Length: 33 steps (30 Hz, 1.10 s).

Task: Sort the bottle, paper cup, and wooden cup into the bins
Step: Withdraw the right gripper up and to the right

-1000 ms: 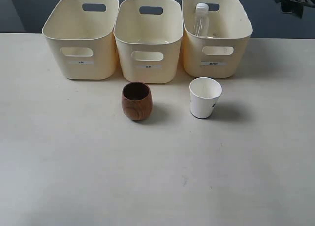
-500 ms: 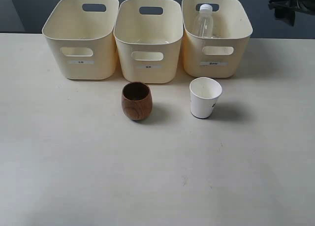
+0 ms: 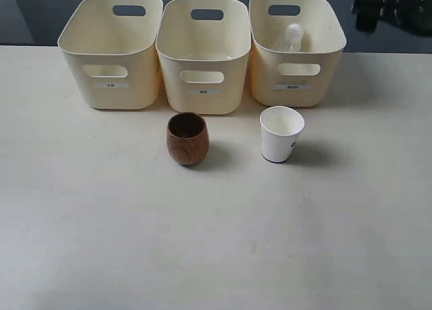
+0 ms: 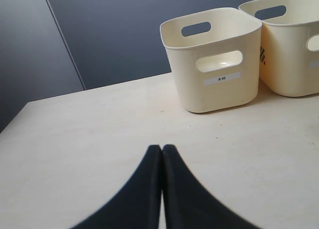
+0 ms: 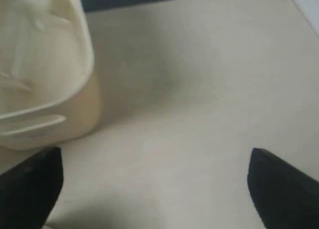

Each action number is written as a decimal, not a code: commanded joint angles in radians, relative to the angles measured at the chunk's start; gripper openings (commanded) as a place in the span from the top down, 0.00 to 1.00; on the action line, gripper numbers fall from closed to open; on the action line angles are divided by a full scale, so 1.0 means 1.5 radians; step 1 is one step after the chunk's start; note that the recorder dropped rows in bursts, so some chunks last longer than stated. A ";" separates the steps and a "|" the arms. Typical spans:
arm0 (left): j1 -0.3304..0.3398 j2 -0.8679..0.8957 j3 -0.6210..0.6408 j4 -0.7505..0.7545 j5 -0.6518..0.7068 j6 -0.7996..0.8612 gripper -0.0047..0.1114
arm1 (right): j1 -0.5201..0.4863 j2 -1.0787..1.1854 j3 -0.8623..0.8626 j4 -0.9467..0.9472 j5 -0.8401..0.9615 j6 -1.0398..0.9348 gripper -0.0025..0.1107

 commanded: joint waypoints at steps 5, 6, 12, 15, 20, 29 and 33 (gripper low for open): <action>-0.002 -0.003 0.001 0.000 -0.003 -0.001 0.96 | 0.001 -0.244 0.196 0.007 -0.321 0.017 0.14; -0.002 -0.003 0.001 0.000 -0.003 -0.001 0.96 | -0.001 -0.291 0.240 -0.003 -0.376 0.017 0.14; -0.002 -0.003 0.001 0.000 -0.003 -0.001 0.96 | -0.001 -0.428 0.371 -0.011 -0.503 0.017 0.14; -0.002 -0.003 0.001 0.000 -0.003 -0.001 0.96 | -0.001 -0.498 0.434 -0.011 -0.546 0.017 0.14; -0.002 -0.003 0.001 0.000 -0.003 -0.001 0.96 | -0.001 -0.584 0.530 -0.010 -0.649 0.016 0.14; -0.002 -0.003 0.001 0.000 -0.003 -0.001 0.96 | -0.001 -0.642 0.624 -0.005 -0.702 0.017 0.14; -0.002 -0.003 0.001 0.000 -0.003 -0.001 0.96 | -0.001 -0.644 0.664 0.011 -0.719 0.017 0.14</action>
